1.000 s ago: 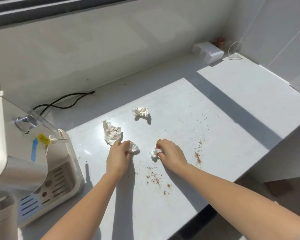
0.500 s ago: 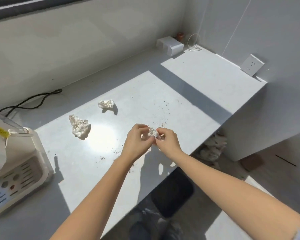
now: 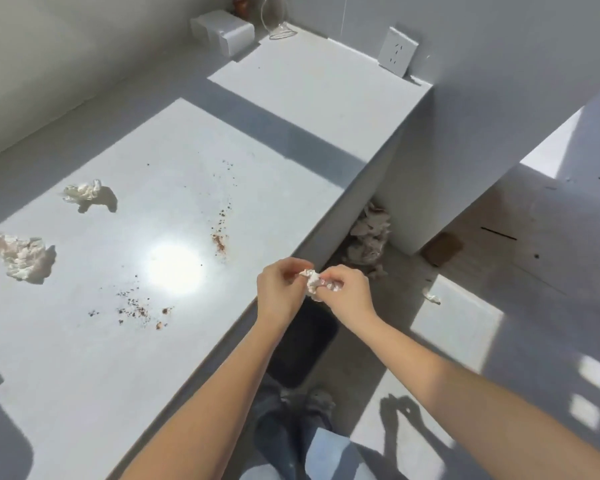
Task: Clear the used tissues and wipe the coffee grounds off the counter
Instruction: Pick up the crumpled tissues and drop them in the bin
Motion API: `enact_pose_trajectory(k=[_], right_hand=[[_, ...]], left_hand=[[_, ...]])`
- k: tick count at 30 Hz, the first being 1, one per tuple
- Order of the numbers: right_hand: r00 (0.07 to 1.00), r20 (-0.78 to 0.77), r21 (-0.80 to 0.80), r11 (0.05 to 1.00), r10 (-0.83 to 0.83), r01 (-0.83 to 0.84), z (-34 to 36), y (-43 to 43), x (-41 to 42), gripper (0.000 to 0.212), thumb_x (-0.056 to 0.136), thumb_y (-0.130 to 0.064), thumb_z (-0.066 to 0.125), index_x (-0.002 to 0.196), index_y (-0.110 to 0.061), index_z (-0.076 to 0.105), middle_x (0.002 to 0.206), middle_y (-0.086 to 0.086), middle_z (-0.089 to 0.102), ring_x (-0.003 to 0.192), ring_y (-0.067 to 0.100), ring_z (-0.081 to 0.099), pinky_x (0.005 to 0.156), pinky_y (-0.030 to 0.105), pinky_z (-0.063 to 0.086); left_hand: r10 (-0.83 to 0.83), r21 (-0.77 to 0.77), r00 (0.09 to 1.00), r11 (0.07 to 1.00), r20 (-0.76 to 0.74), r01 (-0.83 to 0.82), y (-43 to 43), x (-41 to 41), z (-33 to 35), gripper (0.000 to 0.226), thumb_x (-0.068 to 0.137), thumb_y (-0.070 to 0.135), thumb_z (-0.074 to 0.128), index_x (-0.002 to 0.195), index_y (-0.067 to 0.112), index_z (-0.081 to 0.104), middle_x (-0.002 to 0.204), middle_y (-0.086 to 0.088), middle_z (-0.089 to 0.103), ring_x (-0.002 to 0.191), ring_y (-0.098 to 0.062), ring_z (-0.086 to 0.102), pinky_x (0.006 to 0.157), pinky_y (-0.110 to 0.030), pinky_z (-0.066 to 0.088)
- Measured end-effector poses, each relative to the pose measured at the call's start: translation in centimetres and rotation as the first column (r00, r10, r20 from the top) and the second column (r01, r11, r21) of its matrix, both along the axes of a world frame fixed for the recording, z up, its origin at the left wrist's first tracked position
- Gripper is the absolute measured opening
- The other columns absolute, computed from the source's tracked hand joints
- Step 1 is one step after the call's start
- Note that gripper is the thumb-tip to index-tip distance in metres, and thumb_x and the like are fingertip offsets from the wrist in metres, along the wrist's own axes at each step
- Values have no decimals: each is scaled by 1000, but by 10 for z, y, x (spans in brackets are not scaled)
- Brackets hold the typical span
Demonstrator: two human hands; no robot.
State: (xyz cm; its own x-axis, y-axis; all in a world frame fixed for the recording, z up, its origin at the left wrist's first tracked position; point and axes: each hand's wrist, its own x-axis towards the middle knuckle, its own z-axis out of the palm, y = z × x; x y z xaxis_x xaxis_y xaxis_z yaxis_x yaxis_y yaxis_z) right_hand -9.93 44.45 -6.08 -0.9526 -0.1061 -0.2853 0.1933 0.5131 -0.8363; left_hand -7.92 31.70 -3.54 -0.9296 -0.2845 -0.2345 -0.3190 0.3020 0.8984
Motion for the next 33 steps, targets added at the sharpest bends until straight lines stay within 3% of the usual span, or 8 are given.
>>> enact_pose_trajectory(k=[7, 13, 18, 22, 23, 25, 29, 33], right_hand=[[969, 224, 46, 995, -101, 93, -77, 25, 21, 25, 68, -9, 71, 62, -33, 70, 70, -10, 71, 74, 9, 66, 68, 30, 55], [909, 375, 134, 981, -181, 140, -153, 19, 41, 19, 77, -10, 65, 71, -28, 64, 82, -4, 69, 78, 15, 63, 72, 32, 52], [855, 443, 167, 961, -272, 219, -204, 5, 48, 10, 86, -13, 58, 86, -23, 61, 104, -1, 47, 68, 4, 51, 70, 27, 41], [810, 528, 168, 966, -256, 196, -230, -6, 47, 23, 86, -10, 55, 108, -17, 58, 116, 6, 53, 93, 24, 58, 84, 41, 51], [799, 545, 164, 967, -255, 197, -234, -7, 48, 28, 86, -9, 54, 114, -15, 55, 118, 8, 54, 98, 26, 58, 87, 43, 51], [772, 577, 146, 964, -267, 223, -240, -9, 50, 32, 89, -9, 50, 121, -14, 50, 120, 11, 56, 97, 27, 57, 87, 42, 51], [712, 646, 120, 957, -276, 262, -244, -13, 53, 37, 97, -18, 44, 133, -15, 38, 129, 11, 51, 90, 24, 47, 78, 35, 42], [714, 646, 174, 963, -270, 207, -244, -14, 52, 38, 100, -27, 41, 135, -14, 38, 132, 11, 50, 103, 25, 51, 85, 34, 40]], left_hand=[[-108, -1, 966, 994, 236, 111, 17, 25, -87, 24, 75, 2, 61, 86, 21, 71, 69, 10, 66, 60, -2, 60, 56, -8, 45], [37, 90, 834, 990, 551, -104, 12, 49, -173, 19, 86, 9, 61, 104, 9, 69, 99, -13, 70, 93, -28, 66, 87, -39, 54], [183, 117, 683, 922, 707, -368, -2, 57, -214, 12, 85, 17, 61, 91, 12, 70, 50, -1, 53, 46, -19, 50, 43, -19, 35], [204, 84, 571, 896, 795, -437, -9, 52, -234, 20, 82, 10, 56, 62, 9, 58, 38, 8, 41, 33, -5, 38, 32, -14, 27], [218, 67, 545, 888, 810, -454, -9, 51, -237, 26, 82, 10, 53, 61, -4, 55, 38, 8, 40, 31, -5, 36, 31, -13, 25], [218, 76, 544, 881, 810, -466, -9, 51, -242, 24, 86, 10, 48, 82, -11, 59, 54, 2, 49, 40, -8, 42, 36, -16, 29], [172, 178, 609, 864, 774, -471, -12, 51, -242, 21, 93, 9, 48, 75, 18, 54, 73, 1, 54, 62, -11, 49, 60, -26, 43], [127, 198, 576, 862, 807, -467, -17, 49, -241, 15, 93, 14, 47, 80, 15, 54, 81, -2, 54, 78, -17, 54, 84, -39, 49]])
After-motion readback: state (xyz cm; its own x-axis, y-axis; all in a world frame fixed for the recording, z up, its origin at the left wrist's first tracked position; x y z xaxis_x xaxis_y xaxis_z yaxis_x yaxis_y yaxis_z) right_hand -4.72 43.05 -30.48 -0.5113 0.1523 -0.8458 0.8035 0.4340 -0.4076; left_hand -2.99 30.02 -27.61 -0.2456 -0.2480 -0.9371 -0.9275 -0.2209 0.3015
